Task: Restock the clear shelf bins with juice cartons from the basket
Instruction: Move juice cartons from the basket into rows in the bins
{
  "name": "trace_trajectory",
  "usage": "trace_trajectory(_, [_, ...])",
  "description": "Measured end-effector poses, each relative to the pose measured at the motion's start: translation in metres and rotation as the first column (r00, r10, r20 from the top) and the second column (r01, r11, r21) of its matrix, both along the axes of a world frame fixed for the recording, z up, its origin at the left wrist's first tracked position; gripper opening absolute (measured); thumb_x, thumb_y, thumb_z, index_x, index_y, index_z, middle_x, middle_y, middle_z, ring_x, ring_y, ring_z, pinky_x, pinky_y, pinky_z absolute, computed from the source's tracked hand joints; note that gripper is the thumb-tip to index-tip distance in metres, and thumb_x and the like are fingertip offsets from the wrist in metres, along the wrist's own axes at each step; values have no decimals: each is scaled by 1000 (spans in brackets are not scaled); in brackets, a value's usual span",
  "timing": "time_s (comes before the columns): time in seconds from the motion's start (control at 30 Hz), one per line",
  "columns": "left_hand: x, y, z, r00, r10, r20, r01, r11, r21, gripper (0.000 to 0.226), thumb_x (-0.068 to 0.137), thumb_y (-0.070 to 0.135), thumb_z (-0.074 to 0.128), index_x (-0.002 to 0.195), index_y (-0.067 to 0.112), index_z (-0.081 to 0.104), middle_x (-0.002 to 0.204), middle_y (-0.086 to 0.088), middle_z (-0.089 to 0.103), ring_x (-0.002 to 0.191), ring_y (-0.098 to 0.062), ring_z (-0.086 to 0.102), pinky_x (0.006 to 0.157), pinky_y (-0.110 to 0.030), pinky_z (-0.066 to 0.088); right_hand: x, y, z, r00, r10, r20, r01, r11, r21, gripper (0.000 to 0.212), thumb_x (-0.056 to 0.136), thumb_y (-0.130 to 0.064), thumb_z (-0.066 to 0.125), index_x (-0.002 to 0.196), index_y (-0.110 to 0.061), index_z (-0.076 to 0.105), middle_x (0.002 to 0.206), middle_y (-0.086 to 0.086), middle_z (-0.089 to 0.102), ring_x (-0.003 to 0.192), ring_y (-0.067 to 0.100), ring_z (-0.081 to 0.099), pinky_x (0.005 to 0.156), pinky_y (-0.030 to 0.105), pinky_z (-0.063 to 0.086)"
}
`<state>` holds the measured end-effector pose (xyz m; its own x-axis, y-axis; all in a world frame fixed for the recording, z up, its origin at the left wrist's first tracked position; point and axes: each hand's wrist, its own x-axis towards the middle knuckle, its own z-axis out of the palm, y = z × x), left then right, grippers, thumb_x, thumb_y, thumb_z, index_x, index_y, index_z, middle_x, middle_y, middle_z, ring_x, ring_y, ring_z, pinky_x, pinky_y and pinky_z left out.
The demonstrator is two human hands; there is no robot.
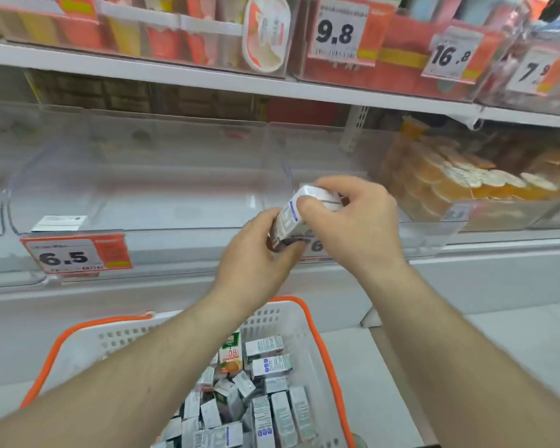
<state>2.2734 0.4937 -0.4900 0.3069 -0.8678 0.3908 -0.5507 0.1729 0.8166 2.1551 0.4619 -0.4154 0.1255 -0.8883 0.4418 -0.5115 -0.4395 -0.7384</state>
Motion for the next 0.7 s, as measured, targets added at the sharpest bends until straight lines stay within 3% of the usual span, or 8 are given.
trace_trajectory(0.1, [-23,-18,-4,949,138,285,-125,990,-62,64,82,32,71,140,28,45,144,-5,37,126,-22,37,102,-36,32,-29,-23,20,984,-135,119,149,983,-109,24,66,-39,60,80,-28,75,72,-13,69,75,4,64,69,24,53])
trace_trajectory(0.17, [-35,-21,-14,818,189,544,-219,976,-9,75,81,38,67,147,34,32,153,-10,17,134,-25,15,103,-40,15,-48,-39,23,967,-209,144,227,967,-115,32,68,-43,59,91,-28,76,86,-14,71,84,4,64,78,25,54])
trace_trajectory(0.23, [-40,-22,-27,737,141,661,-234,971,54,80,79,38,63,149,40,24,153,-10,10,134,-25,5,97,-40,10,-63,-56,16,958,-273,86,281,954,-105,31,76,-40,62,101,-26,74,104,-9,71,95,6,62,88,22,49])
trace_trajectory(0.3, [-40,-22,-34,724,112,681,-241,966,97,82,78,34,62,150,41,23,155,-11,10,135,-25,2,97,-41,9,-73,-70,2,941,-338,-28,335,939,-78,41,86,-34,63,124,-19,68,127,-4,64,114,9,56,96,15,35])
trace_trajectory(0.43, [-41,-21,-30,748,102,656,-243,962,128,81,79,28,60,150,42,23,157,-10,12,135,-22,0,99,-40,7,-82,-91,-24,929,-327,-174,338,940,38,51,94,-32,59,140,-11,54,146,2,52,136,17,43,111,24,27])
trace_trajectory(0.57, [-41,-21,-30,755,119,645,-244,964,108,83,76,22,61,150,40,27,156,-12,17,135,-22,2,99,-40,7,-80,-100,-37,893,-264,-364,333,932,142,48,96,-36,55,139,-17,55,144,-1,54,136,22,44,114,35,23])
trace_trajectory(0.7, [-40,-19,-29,750,65,658,-229,959,166,83,82,25,56,153,41,14,159,-10,4,137,-23,-7,102,-39,2,-72,-106,-40,872,-209,-443,335,915,227,42,94,-38,55,133,-24,60,128,-3,65,129,20,44,107,36,19])
